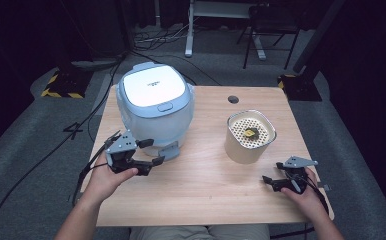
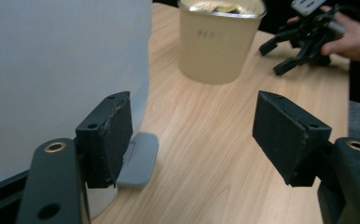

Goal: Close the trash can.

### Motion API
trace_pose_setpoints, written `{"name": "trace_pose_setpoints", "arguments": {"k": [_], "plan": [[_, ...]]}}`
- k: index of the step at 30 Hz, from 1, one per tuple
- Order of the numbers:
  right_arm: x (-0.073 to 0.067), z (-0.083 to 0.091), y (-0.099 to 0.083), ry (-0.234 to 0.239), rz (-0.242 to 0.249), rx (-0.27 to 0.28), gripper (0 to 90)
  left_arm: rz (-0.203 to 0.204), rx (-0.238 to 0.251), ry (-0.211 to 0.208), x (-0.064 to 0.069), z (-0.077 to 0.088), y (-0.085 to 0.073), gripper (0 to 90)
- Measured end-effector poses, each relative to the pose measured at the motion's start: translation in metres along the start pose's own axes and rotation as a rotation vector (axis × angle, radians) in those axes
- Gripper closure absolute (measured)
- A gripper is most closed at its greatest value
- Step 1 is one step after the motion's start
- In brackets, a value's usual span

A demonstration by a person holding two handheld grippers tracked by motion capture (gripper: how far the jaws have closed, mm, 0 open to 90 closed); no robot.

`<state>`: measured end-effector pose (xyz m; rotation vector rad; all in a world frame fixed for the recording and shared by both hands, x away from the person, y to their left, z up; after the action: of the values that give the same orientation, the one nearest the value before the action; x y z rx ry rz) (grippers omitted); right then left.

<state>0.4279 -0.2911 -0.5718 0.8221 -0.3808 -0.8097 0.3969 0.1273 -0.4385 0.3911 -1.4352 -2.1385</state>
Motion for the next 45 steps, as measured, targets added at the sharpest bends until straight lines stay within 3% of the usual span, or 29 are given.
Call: {"name": "trace_pose_setpoints", "arguments": {"k": [8, 13, 15, 18, 19, 20, 21, 22, 23, 24, 27, 32, 34, 45], "plan": [[0.0, 0.0, 0.0, 0.001, 0.002, -0.003, 15.4, 0.067, 0.011, 0.024, -0.012, -0.006, -0.035, 29.4], [0.0, 0.0, 0.0, 0.002, 0.003, -0.003, 15.4, 0.092, -0.026, 0.041, -0.019, -0.011, -0.058, 29.1], [0.0, 0.0, 0.0, 0.002, 0.002, -0.003, 15.4, 0.081, -0.058, 0.059, -0.022, -0.014, -0.066, 28.4], [0.0, 0.0, 0.0, 0.002, 0.002, -0.003, 15.4, 0.084, -0.079, 0.055, -0.022, -0.017, -0.074, 28.4], [0.0, 0.0, 0.0, 0.002, 0.002, -0.002, 15.4, 0.087, -0.092, 0.054, -0.022, -0.019, -0.078, 28.4], [0.0, 0.0, 0.0, 0.002, 0.002, -0.003, 15.4, 0.082, -0.136, 0.064, -0.024, -0.022, -0.087, 28.3], [0.0, 0.0, 0.0, 0.002, 0.002, -0.002, 15.4, 0.082, -0.136, 0.064, -0.024, -0.022, -0.087, 27.8], [0.0, 0.0, 0.0, 0.001, 0.002, -0.001, 15.4, 0.063, -0.19, 0.086, -0.025, -0.025, -0.096, 27.5], [0.0, 0.0, 0.0, 0.001, 0.002, -0.001, 15.4, 0.064, -0.209, 0.092, -0.026, -0.027, -0.1, 27.5], [0.0, 0.0, 0.0, 0.002, 0.001, -0.001, 15.4, 0.082, -0.226, 0.091, -0.026, -0.028, -0.104, 27.5], [0.0, 0.0, 0.0, 0.002, 0.002, -0.003, 15.4, 0.079, -0.259, 0.1, -0.027, -0.031, -0.112, 27.2], [0.0, 0.0, 0.0, 0.002, 0.002, -0.003, 15.4, 0.046, -0.345, 0.127, -0.03, -0.038, -0.131, 24.5], [0.0, 0.0, 0.0, 0.002, 0.002, -0.003, 15.4, 0.044, -0.339, 0.127, -0.03, -0.039, -0.131, 20.2], [0.0, 0.0, 0.0, 0.002, 0.003, -0.002, 15.4, 0.06, -0.343, 0.144, -0.029, -0.039, -0.131, 17.5]]}}
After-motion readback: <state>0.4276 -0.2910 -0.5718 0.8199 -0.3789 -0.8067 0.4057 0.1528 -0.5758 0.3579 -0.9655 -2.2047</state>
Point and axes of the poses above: each handheld gripper's, and its own axes: z roughly backward along the jaws, y roughly out of its top, x roughly to its right, the point moved 10 cm from there along -z, roughly forward along the jaws, and after that the axes turned 3 degrees about x, right-handed, at the moved point
